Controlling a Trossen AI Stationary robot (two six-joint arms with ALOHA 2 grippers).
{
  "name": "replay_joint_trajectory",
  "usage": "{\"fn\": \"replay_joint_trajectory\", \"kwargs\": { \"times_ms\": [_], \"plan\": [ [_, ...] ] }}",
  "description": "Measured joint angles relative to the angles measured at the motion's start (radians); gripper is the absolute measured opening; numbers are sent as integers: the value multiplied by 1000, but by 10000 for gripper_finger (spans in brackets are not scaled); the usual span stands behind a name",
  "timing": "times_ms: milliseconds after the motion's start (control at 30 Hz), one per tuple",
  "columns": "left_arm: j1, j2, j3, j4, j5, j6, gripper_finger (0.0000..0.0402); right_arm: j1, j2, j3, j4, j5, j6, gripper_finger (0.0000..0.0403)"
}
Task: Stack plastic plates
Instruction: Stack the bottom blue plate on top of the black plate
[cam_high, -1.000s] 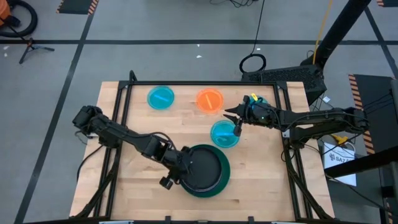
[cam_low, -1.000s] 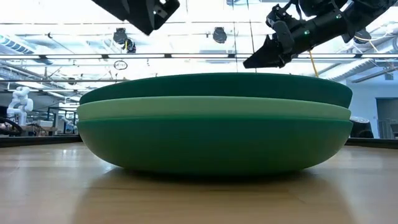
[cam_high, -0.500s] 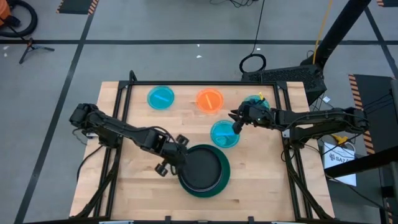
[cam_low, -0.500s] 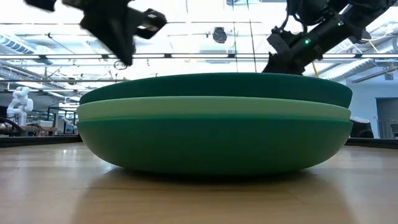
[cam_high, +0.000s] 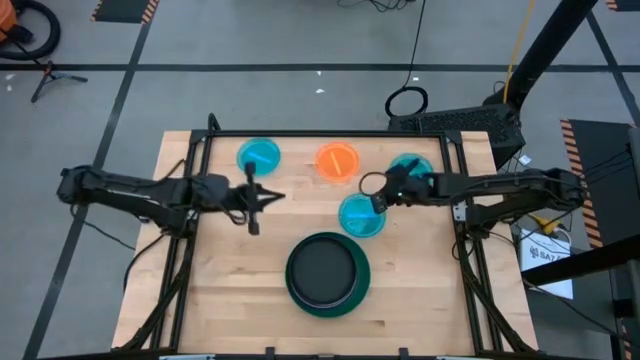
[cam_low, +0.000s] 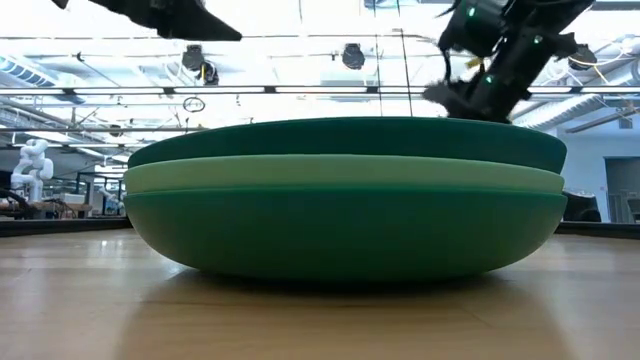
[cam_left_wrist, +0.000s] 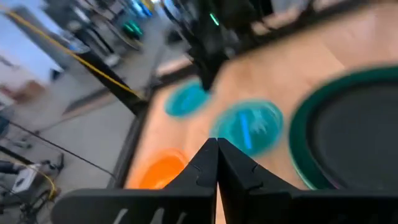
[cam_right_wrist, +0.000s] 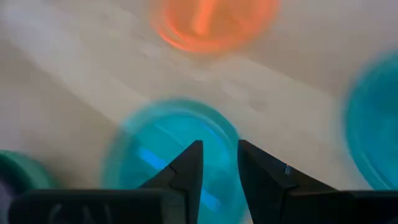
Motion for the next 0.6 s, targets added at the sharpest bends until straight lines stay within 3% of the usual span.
{"fn": "replay_joint_trajectory", "kwargs": {
  "times_ms": [200,600],
  "plan": [
    [73,-63,-23,-42,-1,-84,4,1,155,88,-329,-6,137,93],
    [111,-61,-24,-68,-7,-143,4,0,291,89,-290,-182,147,93]
  ]
}}
